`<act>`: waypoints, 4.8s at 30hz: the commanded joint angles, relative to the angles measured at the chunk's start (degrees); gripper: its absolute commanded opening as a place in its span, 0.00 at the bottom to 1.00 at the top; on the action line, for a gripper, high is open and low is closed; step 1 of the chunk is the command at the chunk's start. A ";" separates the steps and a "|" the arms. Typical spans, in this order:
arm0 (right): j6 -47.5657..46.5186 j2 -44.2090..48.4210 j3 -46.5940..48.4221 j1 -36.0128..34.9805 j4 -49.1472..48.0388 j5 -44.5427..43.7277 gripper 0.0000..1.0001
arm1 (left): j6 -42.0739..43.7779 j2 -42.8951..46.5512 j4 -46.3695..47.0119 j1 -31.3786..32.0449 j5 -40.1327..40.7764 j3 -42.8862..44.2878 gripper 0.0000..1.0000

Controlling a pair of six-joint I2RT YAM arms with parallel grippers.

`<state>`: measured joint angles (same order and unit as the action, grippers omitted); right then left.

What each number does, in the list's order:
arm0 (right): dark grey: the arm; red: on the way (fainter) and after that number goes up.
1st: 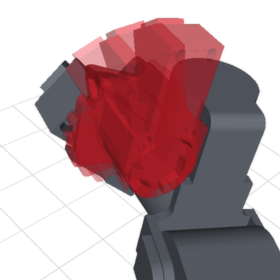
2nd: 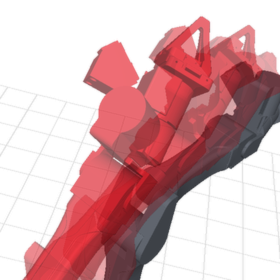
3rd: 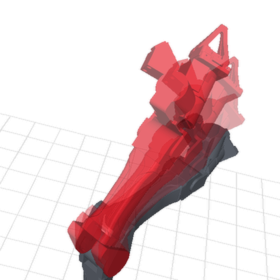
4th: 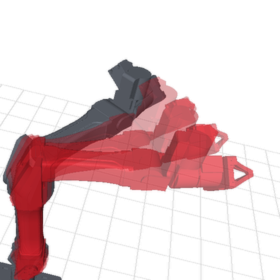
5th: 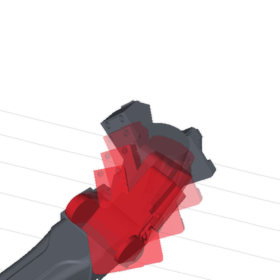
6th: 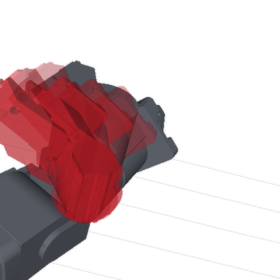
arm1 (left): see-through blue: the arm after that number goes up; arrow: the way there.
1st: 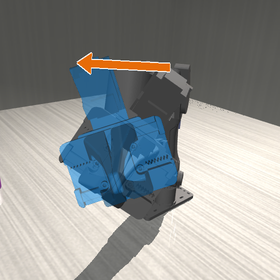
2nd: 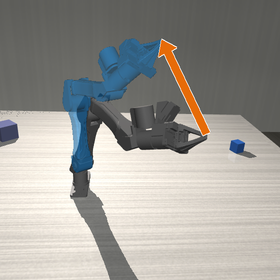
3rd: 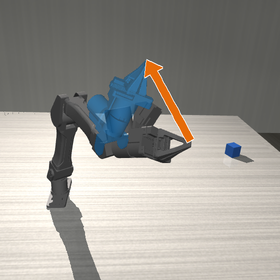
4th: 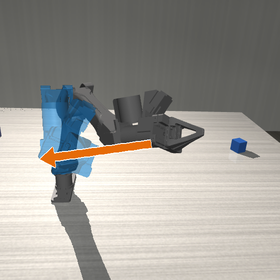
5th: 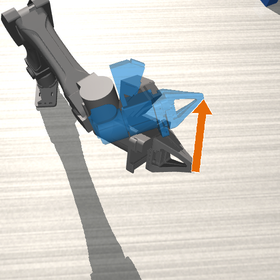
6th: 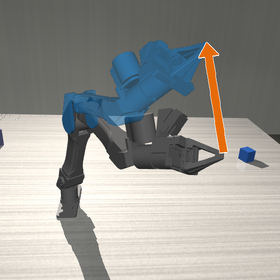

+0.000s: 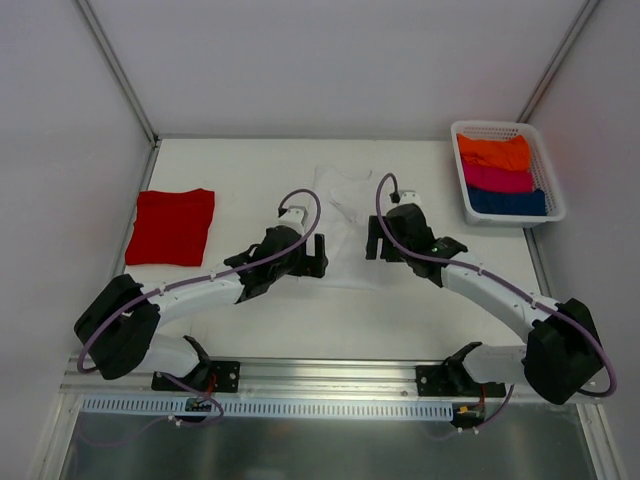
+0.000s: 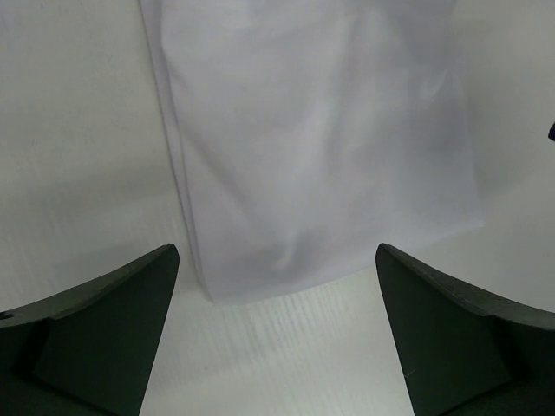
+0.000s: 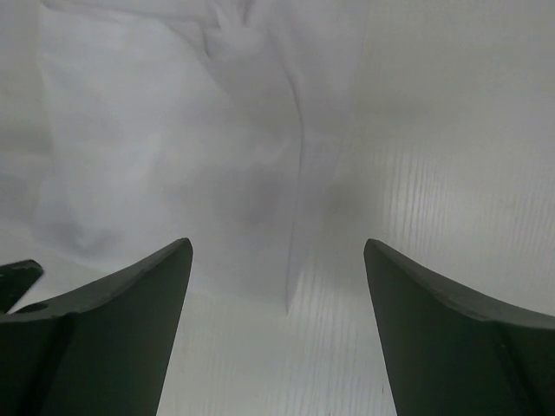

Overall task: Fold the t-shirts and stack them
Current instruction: Grab one side of the 2/3 rectangular tshirt with both arms

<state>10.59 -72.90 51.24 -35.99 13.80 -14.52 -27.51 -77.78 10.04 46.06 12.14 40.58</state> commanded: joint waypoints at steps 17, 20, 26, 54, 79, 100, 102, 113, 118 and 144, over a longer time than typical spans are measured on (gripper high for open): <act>15.60 13.40 -21.44 -5.49 -5.89 -3.05 0.85 | -2.46 7.47 18.50 -2.90 -11.77 -20.43 0.99; 17.53 15.77 -23.03 -6.81 -4.93 -4.89 0.85 | -3.60 6.06 28.43 -4.48 -17.49 -24.83 0.99; 20.17 16.04 -24.70 -9.19 -4.84 -7.18 0.86 | -2.47 0.35 34.34 -5.11 -18.12 -25.37 0.99; 25.62 -6.02 -19.52 -17.63 -17.14 -9.56 0.86 | -3.08 -7.04 35.50 -7.83 -20.49 -22.48 0.77; 24.30 -8.57 -14.07 -22.11 -7.92 -18.61 0.39 | -0.36 -6.95 28.01 -7.83 -18.56 -19.31 0.31; 28.17 -5.67 -14.15 -23.16 3.25 -26.52 0.69 | -0.79 -5.63 19.84 -7.83 -14.87 -18.08 0.84; 28.00 -7.07 -14.24 -22.20 2.46 -25.73 0.69 | -1.06 -5.02 18.96 -7.83 -14.43 -18.17 0.84; 25.97 -8.57 -19.51 -16.75 -8.17 -19.75 0.70 | -1.94 -10.02 18.52 -7.83 -17.06 -16.06 0.82; 25.01 -9.27 -21.62 -14.64 -12.30 -18.44 0.70 | -2.37 -11.69 19.84 -7.83 -18.64 -16.06 0.78; 22.19 9.45 -25.14 -14.99 -9.48 -18.44 0.70 | -4.04 -12.48 21.51 -7.83 -20.31 -16.58 0.73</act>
<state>33.04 -62.08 27.68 -51.94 4.54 -32.56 -30.00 -87.94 37.69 38.52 -6.11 25.91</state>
